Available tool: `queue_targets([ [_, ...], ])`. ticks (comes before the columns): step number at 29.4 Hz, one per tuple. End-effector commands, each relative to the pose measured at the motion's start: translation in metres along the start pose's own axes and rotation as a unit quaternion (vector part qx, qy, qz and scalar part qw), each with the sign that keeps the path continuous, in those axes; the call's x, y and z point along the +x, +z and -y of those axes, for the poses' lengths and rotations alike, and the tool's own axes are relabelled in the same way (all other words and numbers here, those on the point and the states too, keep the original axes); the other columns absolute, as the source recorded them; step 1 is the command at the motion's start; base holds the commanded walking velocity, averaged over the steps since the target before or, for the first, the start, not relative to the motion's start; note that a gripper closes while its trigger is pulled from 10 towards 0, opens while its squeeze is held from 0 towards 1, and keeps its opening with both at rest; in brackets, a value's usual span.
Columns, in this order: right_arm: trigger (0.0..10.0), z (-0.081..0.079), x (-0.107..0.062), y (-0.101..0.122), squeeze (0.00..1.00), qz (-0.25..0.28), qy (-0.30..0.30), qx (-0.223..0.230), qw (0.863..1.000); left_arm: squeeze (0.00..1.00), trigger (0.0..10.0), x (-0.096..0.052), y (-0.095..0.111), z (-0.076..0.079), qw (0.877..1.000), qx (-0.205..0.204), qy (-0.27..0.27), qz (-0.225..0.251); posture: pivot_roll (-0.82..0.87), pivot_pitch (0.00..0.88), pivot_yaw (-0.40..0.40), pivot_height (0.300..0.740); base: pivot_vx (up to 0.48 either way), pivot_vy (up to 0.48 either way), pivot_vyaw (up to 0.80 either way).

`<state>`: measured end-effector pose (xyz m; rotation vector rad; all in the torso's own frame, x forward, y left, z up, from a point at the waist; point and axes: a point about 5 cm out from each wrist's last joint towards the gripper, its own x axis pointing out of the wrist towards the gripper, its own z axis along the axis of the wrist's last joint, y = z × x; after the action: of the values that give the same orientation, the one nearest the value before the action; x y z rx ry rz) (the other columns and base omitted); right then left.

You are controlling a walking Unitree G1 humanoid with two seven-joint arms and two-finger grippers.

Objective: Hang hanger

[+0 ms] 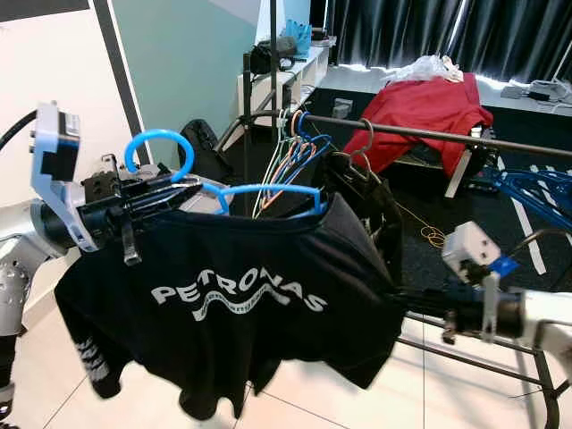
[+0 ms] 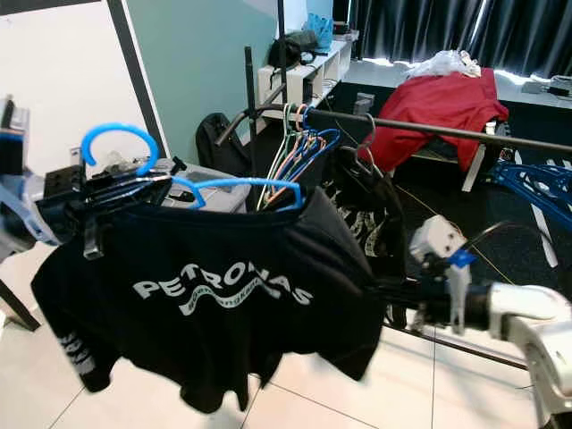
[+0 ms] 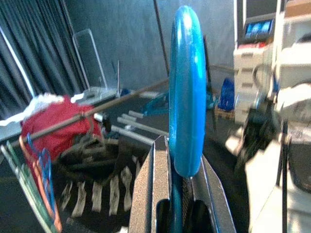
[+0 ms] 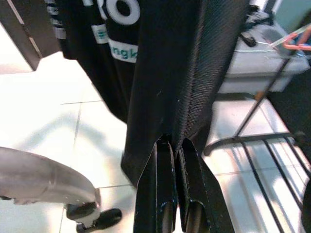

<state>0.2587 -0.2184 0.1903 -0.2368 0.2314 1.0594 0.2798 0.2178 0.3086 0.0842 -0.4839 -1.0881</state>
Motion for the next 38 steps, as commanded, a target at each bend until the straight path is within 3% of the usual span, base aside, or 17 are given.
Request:
queue_targets([
  [1,0.0,-0.001,0.003,0.000,0.00,-0.010,-0.002,-0.005,1.000,0.00,3.7,-0.001,0.010,0.003,1.000,0.011,-0.008,0.024,-0.06,0.000,-0.014,0.740,0.000,0.000,0.00],
  [2,0.0,0.000,0.004,0.001,0.00,-0.007,-0.002,-0.006,1.000,0.00,4.2,-0.001,0.007,0.004,1.000,0.013,-0.009,0.015,-0.06,0.000,-0.016,0.740,0.000,0.000,0.00],
  [6,0.0,0.000,0.004,0.002,0.00,-0.006,0.000,-0.007,1.000,0.00,4.0,-0.001,0.006,0.004,1.000,0.012,-0.008,0.012,-0.06,0.000,-0.016,0.740,0.000,0.000,0.00],
  [12,0.0,0.000,0.005,0.002,0.00,-0.010,-0.005,-0.017,1.000,0.00,4.7,-0.002,0.001,0.004,1.000,0.014,-0.009,-0.007,-0.06,0.000,-0.020,0.740,0.000,0.000,0.00],
  [13,10.0,0.004,0.004,0.005,0.00,-0.001,-0.020,-0.021,1.000,0.00,4.7,-0.002,-0.002,0.006,1.000,0.013,-0.016,-0.019,-0.06,0.000,-0.019,0.740,0.000,0.000,0.00],
  [18,10.0,0.016,-0.002,0.018,0.00,0.051,-0.053,-0.001,0.997,0.00,4.8,-0.004,-0.006,0.009,0.999,0.011,-0.026,-0.036,-0.06,0.000,-0.019,0.740,0.000,0.000,0.00],
  [19,10.0,0.019,-0.008,0.026,0.93,0.091,-0.057,0.012,0.994,0.00,4.8,-0.004,-0.006,0.009,0.999,0.011,-0.028,-0.040,-0.06,0.000,-0.019,0.740,0.000,0.000,0.00],
  [20,10.0,0.019,-0.015,0.033,1.00,0.117,-0.048,0.017,0.992,0.00,4.8,-0.005,-0.005,0.009,0.999,0.011,-0.029,-0.040,-0.06,0.000,-0.019,0.740,0.000,0.000,0.00],
  [28,10.0,0.013,-0.029,0.043,1.00,0.138,-0.018,0.005,0.990,0.00,4.7,-0.005,-0.001,0.009,0.999,0.013,-0.033,-0.037,-0.05,0.000,-0.021,0.740,0.000,0.000,0.00],
  [32,10.0,0.014,-0.028,0.044,1.00,0.137,-0.026,-0.010,0.990,0.00,4.7,-0.002,0.000,0.013,0.998,0.011,-0.048,-0.034,-0.05,0.000,-0.020,0.740,0.000,0.000,0.00],
  [33,10.0,0.013,-0.026,0.042,0.76,0.133,-0.025,-0.016,0.991,0.00,4.7,0.000,0.000,0.015,0.998,0.009,-0.057,-0.035,-0.05,0.000,-0.020,0.740,0.000,0.000,0.00],
  [35,10.0,0.013,-0.024,0.042,0.76,0.131,-0.025,-0.018,0.991,0.00,4.7,0.001,0.000,0.016,0.997,0.009,-0.063,-0.036,-0.05,0.000,-0.019,0.740,0.000,0.000,0.00],
  [36,10.0,0.012,-0.021,0.041,0.00,0.129,-0.023,-0.021,0.991,0.00,4.7,0.002,0.000,0.019,0.996,0.010,-0.075,-0.041,-0.05,0.000,-0.019,0.740,0.000,0.000,0.00],
  [38,10.0,0.011,-0.016,0.040,0.00,0.128,-0.020,-0.025,0.991,0.00,4.7,0.004,0.002,0.023,0.995,0.012,-0.087,-0.041,-0.05,0.000,-0.019,0.740,0.000,0.000,0.00],
])
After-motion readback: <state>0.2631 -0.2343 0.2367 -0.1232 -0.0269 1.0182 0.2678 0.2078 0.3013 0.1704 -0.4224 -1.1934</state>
